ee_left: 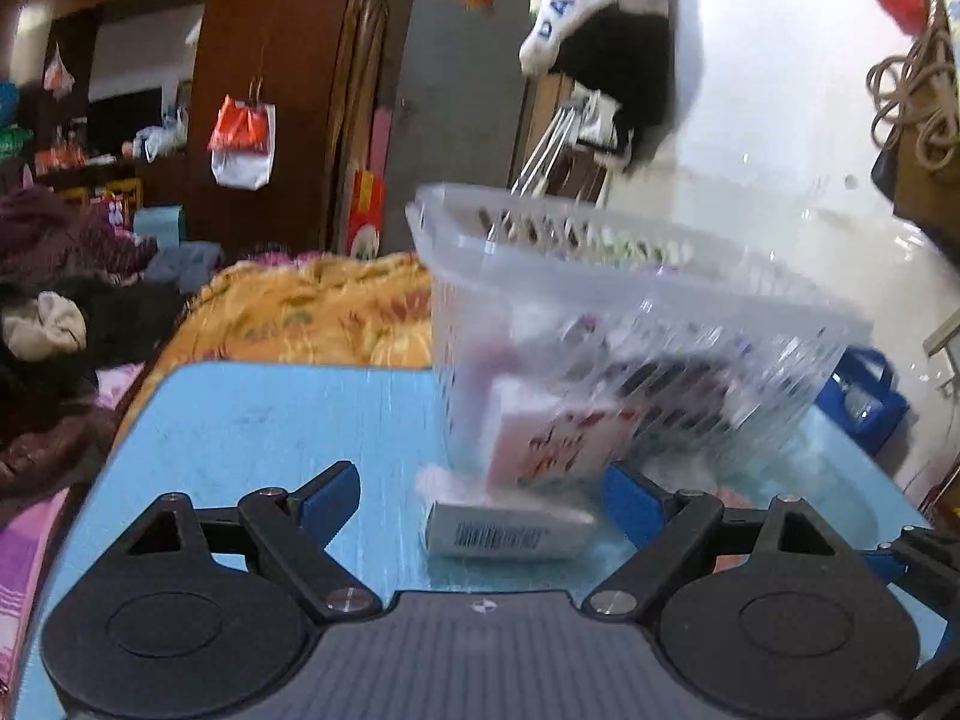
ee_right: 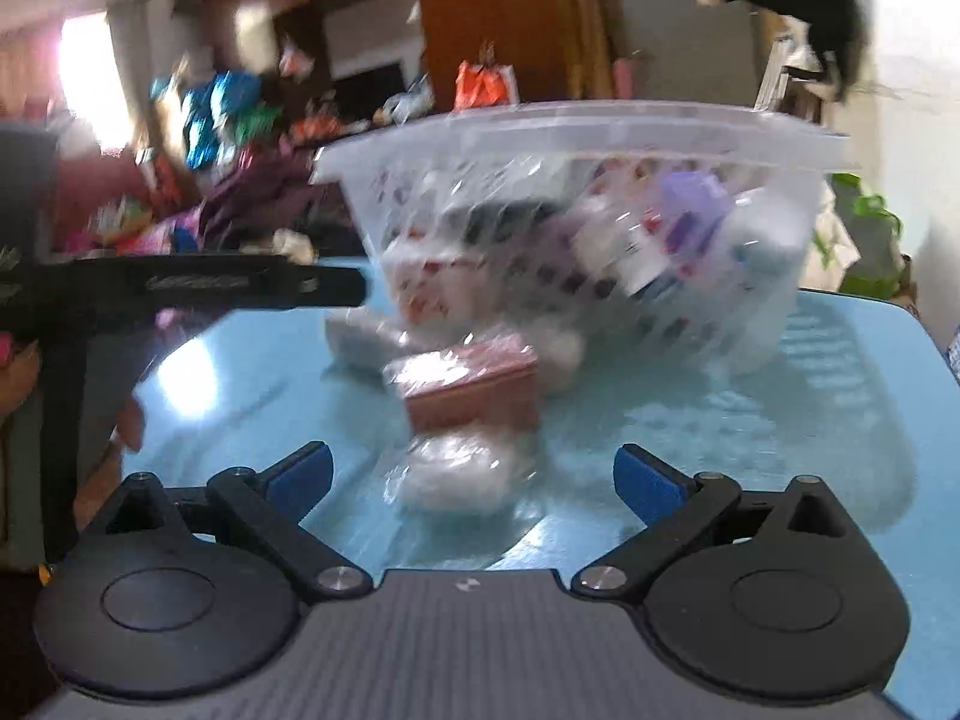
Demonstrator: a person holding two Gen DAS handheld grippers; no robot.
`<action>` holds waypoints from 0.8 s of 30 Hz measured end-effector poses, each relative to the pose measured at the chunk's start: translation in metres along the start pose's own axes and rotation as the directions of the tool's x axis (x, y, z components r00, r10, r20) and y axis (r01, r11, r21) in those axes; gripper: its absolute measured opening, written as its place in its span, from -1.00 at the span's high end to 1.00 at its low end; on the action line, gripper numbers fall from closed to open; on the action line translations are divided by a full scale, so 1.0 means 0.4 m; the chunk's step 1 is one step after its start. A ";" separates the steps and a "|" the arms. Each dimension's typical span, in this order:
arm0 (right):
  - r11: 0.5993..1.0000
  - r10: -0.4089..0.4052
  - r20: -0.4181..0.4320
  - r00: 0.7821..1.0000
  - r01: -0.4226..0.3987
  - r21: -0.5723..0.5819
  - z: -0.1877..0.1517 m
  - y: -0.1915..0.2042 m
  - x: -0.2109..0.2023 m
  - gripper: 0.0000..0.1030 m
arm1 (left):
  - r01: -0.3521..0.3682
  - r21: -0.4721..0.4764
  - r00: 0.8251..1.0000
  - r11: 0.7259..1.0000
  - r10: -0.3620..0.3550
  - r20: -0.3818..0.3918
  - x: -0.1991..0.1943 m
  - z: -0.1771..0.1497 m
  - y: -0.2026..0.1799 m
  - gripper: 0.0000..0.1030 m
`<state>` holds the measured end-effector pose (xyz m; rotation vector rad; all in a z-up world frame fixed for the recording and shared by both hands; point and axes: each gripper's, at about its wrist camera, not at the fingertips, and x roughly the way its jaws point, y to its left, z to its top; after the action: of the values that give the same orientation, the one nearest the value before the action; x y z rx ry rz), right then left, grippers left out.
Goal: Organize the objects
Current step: 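Grasp the white barcode box with the left gripper while the right grasps a clear bag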
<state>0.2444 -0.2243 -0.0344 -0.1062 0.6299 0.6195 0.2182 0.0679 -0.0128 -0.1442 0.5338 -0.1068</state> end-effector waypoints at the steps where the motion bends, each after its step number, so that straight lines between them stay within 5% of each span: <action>1: 1.000 0.005 -0.023 1.000 -0.005 -0.007 -0.002 0.003 0.010 -0.83 | 0.002 0.005 1.000 1.000 -0.002 -0.008 0.003 -0.007 0.003 -0.75; 8: 1.000 0.011 -0.007 1.000 -0.011 -0.010 -0.023 -0.021 -0.017 -0.09 | -0.009 0.043 0.998 0.999 0.011 -0.059 0.026 -0.015 -0.015 -0.75; 18: 0.998 -0.003 0.071 0.997 -0.002 0.063 -0.036 -0.087 -0.061 -0.06 | -0.043 0.071 0.993 0.997 0.050 -0.105 0.065 -0.020 -0.044 -0.75; 24: 0.998 0.007 0.098 0.995 -0.013 0.066 -0.040 -0.090 -0.069 -0.06 | -0.049 0.084 0.997 0.995 0.054 -0.059 0.038 -0.031 -0.050 -0.56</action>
<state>0.2391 -0.2719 -0.0347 -0.0102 0.5564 0.6089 0.2234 0.0446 -0.0277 -0.0462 0.5932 -0.0828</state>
